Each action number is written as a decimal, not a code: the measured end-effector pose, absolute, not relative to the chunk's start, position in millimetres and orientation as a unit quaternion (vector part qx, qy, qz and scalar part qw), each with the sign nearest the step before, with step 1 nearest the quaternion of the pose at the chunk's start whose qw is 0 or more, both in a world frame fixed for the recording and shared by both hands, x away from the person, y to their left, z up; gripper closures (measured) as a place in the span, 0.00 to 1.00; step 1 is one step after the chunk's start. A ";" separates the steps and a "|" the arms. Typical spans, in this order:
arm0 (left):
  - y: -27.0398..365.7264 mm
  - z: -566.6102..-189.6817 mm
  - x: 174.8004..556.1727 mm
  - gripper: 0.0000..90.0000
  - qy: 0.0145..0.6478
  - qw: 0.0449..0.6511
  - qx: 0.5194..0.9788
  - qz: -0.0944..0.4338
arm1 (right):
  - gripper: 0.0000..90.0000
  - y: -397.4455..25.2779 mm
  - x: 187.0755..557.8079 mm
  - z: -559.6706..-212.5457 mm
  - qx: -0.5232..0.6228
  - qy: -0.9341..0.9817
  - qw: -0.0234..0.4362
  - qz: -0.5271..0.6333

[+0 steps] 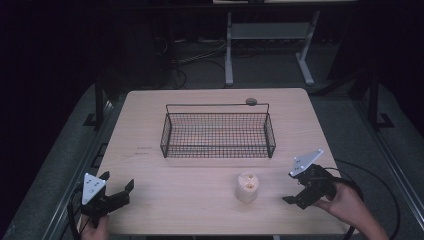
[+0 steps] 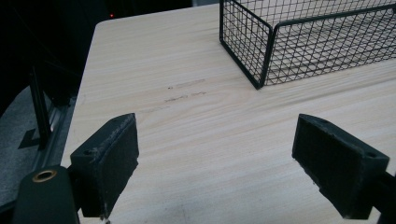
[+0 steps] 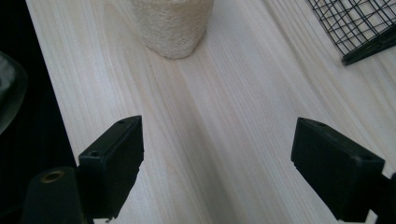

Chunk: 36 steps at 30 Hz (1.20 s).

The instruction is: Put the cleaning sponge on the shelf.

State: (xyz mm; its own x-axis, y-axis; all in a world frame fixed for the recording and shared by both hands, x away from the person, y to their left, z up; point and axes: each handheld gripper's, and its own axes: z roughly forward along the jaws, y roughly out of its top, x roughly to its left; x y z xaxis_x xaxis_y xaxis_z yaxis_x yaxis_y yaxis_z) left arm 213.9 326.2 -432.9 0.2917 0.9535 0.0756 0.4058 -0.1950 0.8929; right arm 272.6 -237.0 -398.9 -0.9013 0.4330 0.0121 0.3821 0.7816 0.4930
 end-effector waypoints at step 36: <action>328.4 -432.5 212.2 0.15 0.489 0.403 0.693 0.343 | 0.17 -189.2 284.2 -375.9 0.157 0.961 0.039 0.226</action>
